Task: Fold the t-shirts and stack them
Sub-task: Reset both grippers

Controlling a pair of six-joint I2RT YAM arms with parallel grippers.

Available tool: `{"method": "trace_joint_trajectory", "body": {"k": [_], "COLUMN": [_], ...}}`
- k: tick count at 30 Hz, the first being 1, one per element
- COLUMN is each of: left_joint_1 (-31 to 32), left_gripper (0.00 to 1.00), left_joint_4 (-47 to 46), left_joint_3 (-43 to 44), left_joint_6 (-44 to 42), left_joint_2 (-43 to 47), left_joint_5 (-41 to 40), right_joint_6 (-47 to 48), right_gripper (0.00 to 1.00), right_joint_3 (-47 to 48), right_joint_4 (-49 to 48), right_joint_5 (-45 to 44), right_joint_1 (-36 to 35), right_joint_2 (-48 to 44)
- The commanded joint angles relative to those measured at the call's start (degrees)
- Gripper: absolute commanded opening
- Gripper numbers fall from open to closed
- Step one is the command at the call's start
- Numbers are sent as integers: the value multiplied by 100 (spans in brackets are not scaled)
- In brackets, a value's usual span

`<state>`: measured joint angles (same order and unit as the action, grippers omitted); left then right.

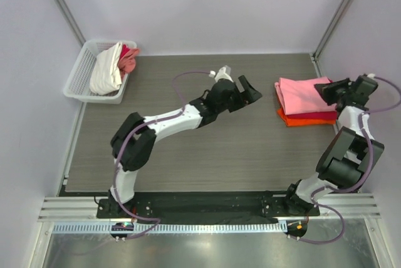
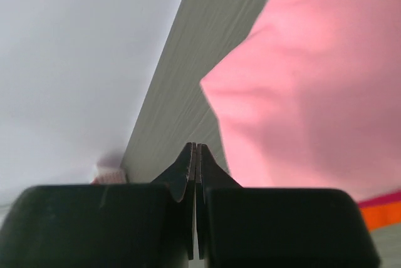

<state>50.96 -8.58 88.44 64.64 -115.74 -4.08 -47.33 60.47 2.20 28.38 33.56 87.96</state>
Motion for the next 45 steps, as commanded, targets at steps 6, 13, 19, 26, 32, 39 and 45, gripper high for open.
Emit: {"method": "trace_joint_trajectory", "body": {"k": [6,13,19,26,32,39,45], "left_joint_1": [-551,-763,-772,-763,-772,-763,-824], "left_gripper": [93,93,95,97,100,100,100], "left_joint_4": [716,717,796,1025,1201,1244,1533], "left_joint_3": [-1582,-2744,-3569,-3861,-4159,-4652,-4942], "left_joint_6": [-1612,-1779,-1885,-2096,-2210,-2386,-2124], "left_joint_2": [2009,2837,3549,4042,4481,5008,5272], "left_joint_5": [-717,-928,-1297,-1534,-1745,-2000,-2273], "right_joint_6": [-960,-2111,-1991,-2114,-1728,-1883,-2817], "right_gripper": [1,1,1,1,1,1,1], "right_joint_3": [-693,-1185,-1599,-1450,-1205,-1695,-1898], "right_joint_4": [-2994,-4989,-5697,-5204,-4194,-4901,-6917], "right_joint_5": [203,580,748,932,880,352,493], "right_joint_1": [-904,-790,-737,-368,150,396,529], "right_joint_2": [386,1863,2349,1708,1074,1836,2938]}}
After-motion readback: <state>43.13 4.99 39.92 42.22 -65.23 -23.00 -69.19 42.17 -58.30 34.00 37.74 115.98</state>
